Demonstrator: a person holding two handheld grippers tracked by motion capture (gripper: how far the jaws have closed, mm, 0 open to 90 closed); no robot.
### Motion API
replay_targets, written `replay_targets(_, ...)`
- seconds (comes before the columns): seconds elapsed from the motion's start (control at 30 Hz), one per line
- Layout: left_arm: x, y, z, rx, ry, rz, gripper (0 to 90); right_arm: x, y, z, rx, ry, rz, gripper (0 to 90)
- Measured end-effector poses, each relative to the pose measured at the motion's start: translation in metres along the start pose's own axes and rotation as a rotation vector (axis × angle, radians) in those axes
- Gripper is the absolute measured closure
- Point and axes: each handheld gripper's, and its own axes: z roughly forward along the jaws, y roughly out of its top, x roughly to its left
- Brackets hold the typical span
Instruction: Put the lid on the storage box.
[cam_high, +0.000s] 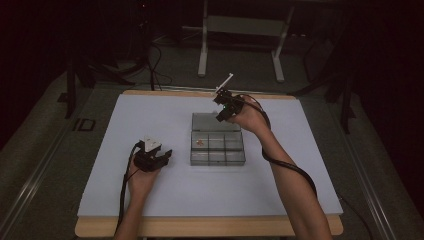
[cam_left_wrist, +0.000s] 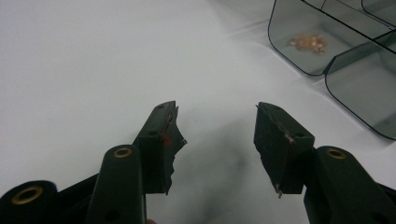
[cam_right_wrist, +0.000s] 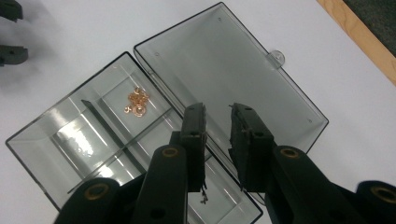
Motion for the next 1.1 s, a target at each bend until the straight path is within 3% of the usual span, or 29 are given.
replay_targets(0.67,0.001,-0.001,-0.001,-0.014,-0.009,-0.01,51.0,-0.015,-0.016,0.007,-0.009,-0.008,0.066,73.9)
replay_targets(1.1,0.001,0.004,-0.01,-0.06,-0.017,-0.036,52.6,-0.027,-0.028,0.014,-0.012,-0.008,0.118,71.9)
